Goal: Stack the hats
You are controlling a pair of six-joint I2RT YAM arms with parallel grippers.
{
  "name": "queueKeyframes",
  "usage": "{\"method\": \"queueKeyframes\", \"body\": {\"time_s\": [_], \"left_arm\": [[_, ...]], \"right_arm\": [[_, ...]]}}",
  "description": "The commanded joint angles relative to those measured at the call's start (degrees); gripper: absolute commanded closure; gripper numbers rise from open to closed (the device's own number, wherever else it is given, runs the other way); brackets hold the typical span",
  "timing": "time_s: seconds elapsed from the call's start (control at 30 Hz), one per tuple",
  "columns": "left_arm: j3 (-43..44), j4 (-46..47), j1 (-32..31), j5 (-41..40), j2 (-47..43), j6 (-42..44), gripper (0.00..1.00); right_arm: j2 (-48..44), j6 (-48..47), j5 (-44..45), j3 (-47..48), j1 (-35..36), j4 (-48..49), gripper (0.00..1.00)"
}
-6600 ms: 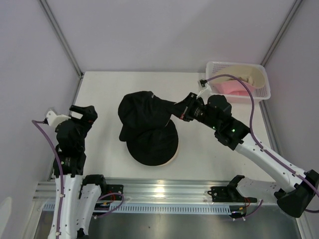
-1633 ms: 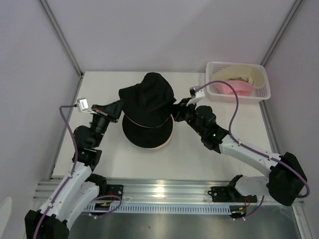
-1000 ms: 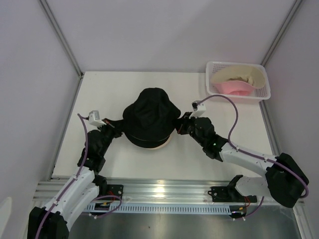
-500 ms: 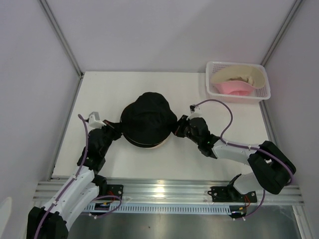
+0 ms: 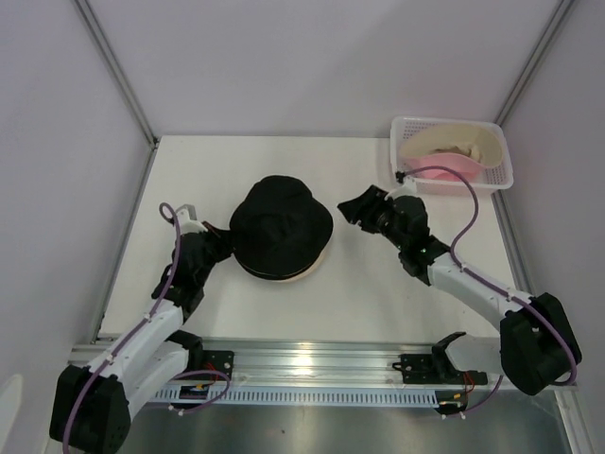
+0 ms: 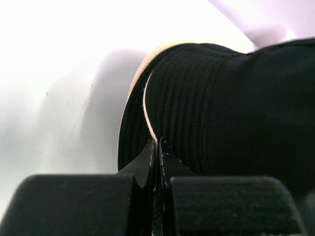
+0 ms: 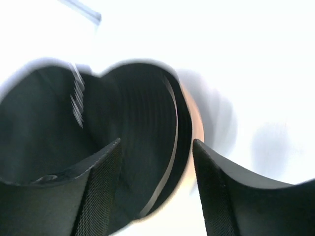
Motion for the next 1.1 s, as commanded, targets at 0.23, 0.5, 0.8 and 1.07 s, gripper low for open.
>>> {"method": "queueKeyframes", "body": {"time_s": [0.23,0.5,0.8,1.07], "left_arm": [[10.6,3.2,1.1,-3.6,11.5,6.4,0.99],[9.6,3.3,1.1,-0.5,11.0,4.8,0.99],[8.8,2.3,1.0,-1.4,9.0,5.4,0.99],[9.2,1.8,1.0,-0.9,9.3,4.7,0.99]], "right_arm": [[8.4,8.2,-15.1,5.2,-7.8,13.0,0.36],[15.2,19.9,-16.0,0.9,-5.9,22.0,0.35],[21.7,23.6,-17.6,0.6,-3.5,29.4,0.4],[24.2,24.6,-18.7,1.3,-3.2,31.0,0.88]]}}
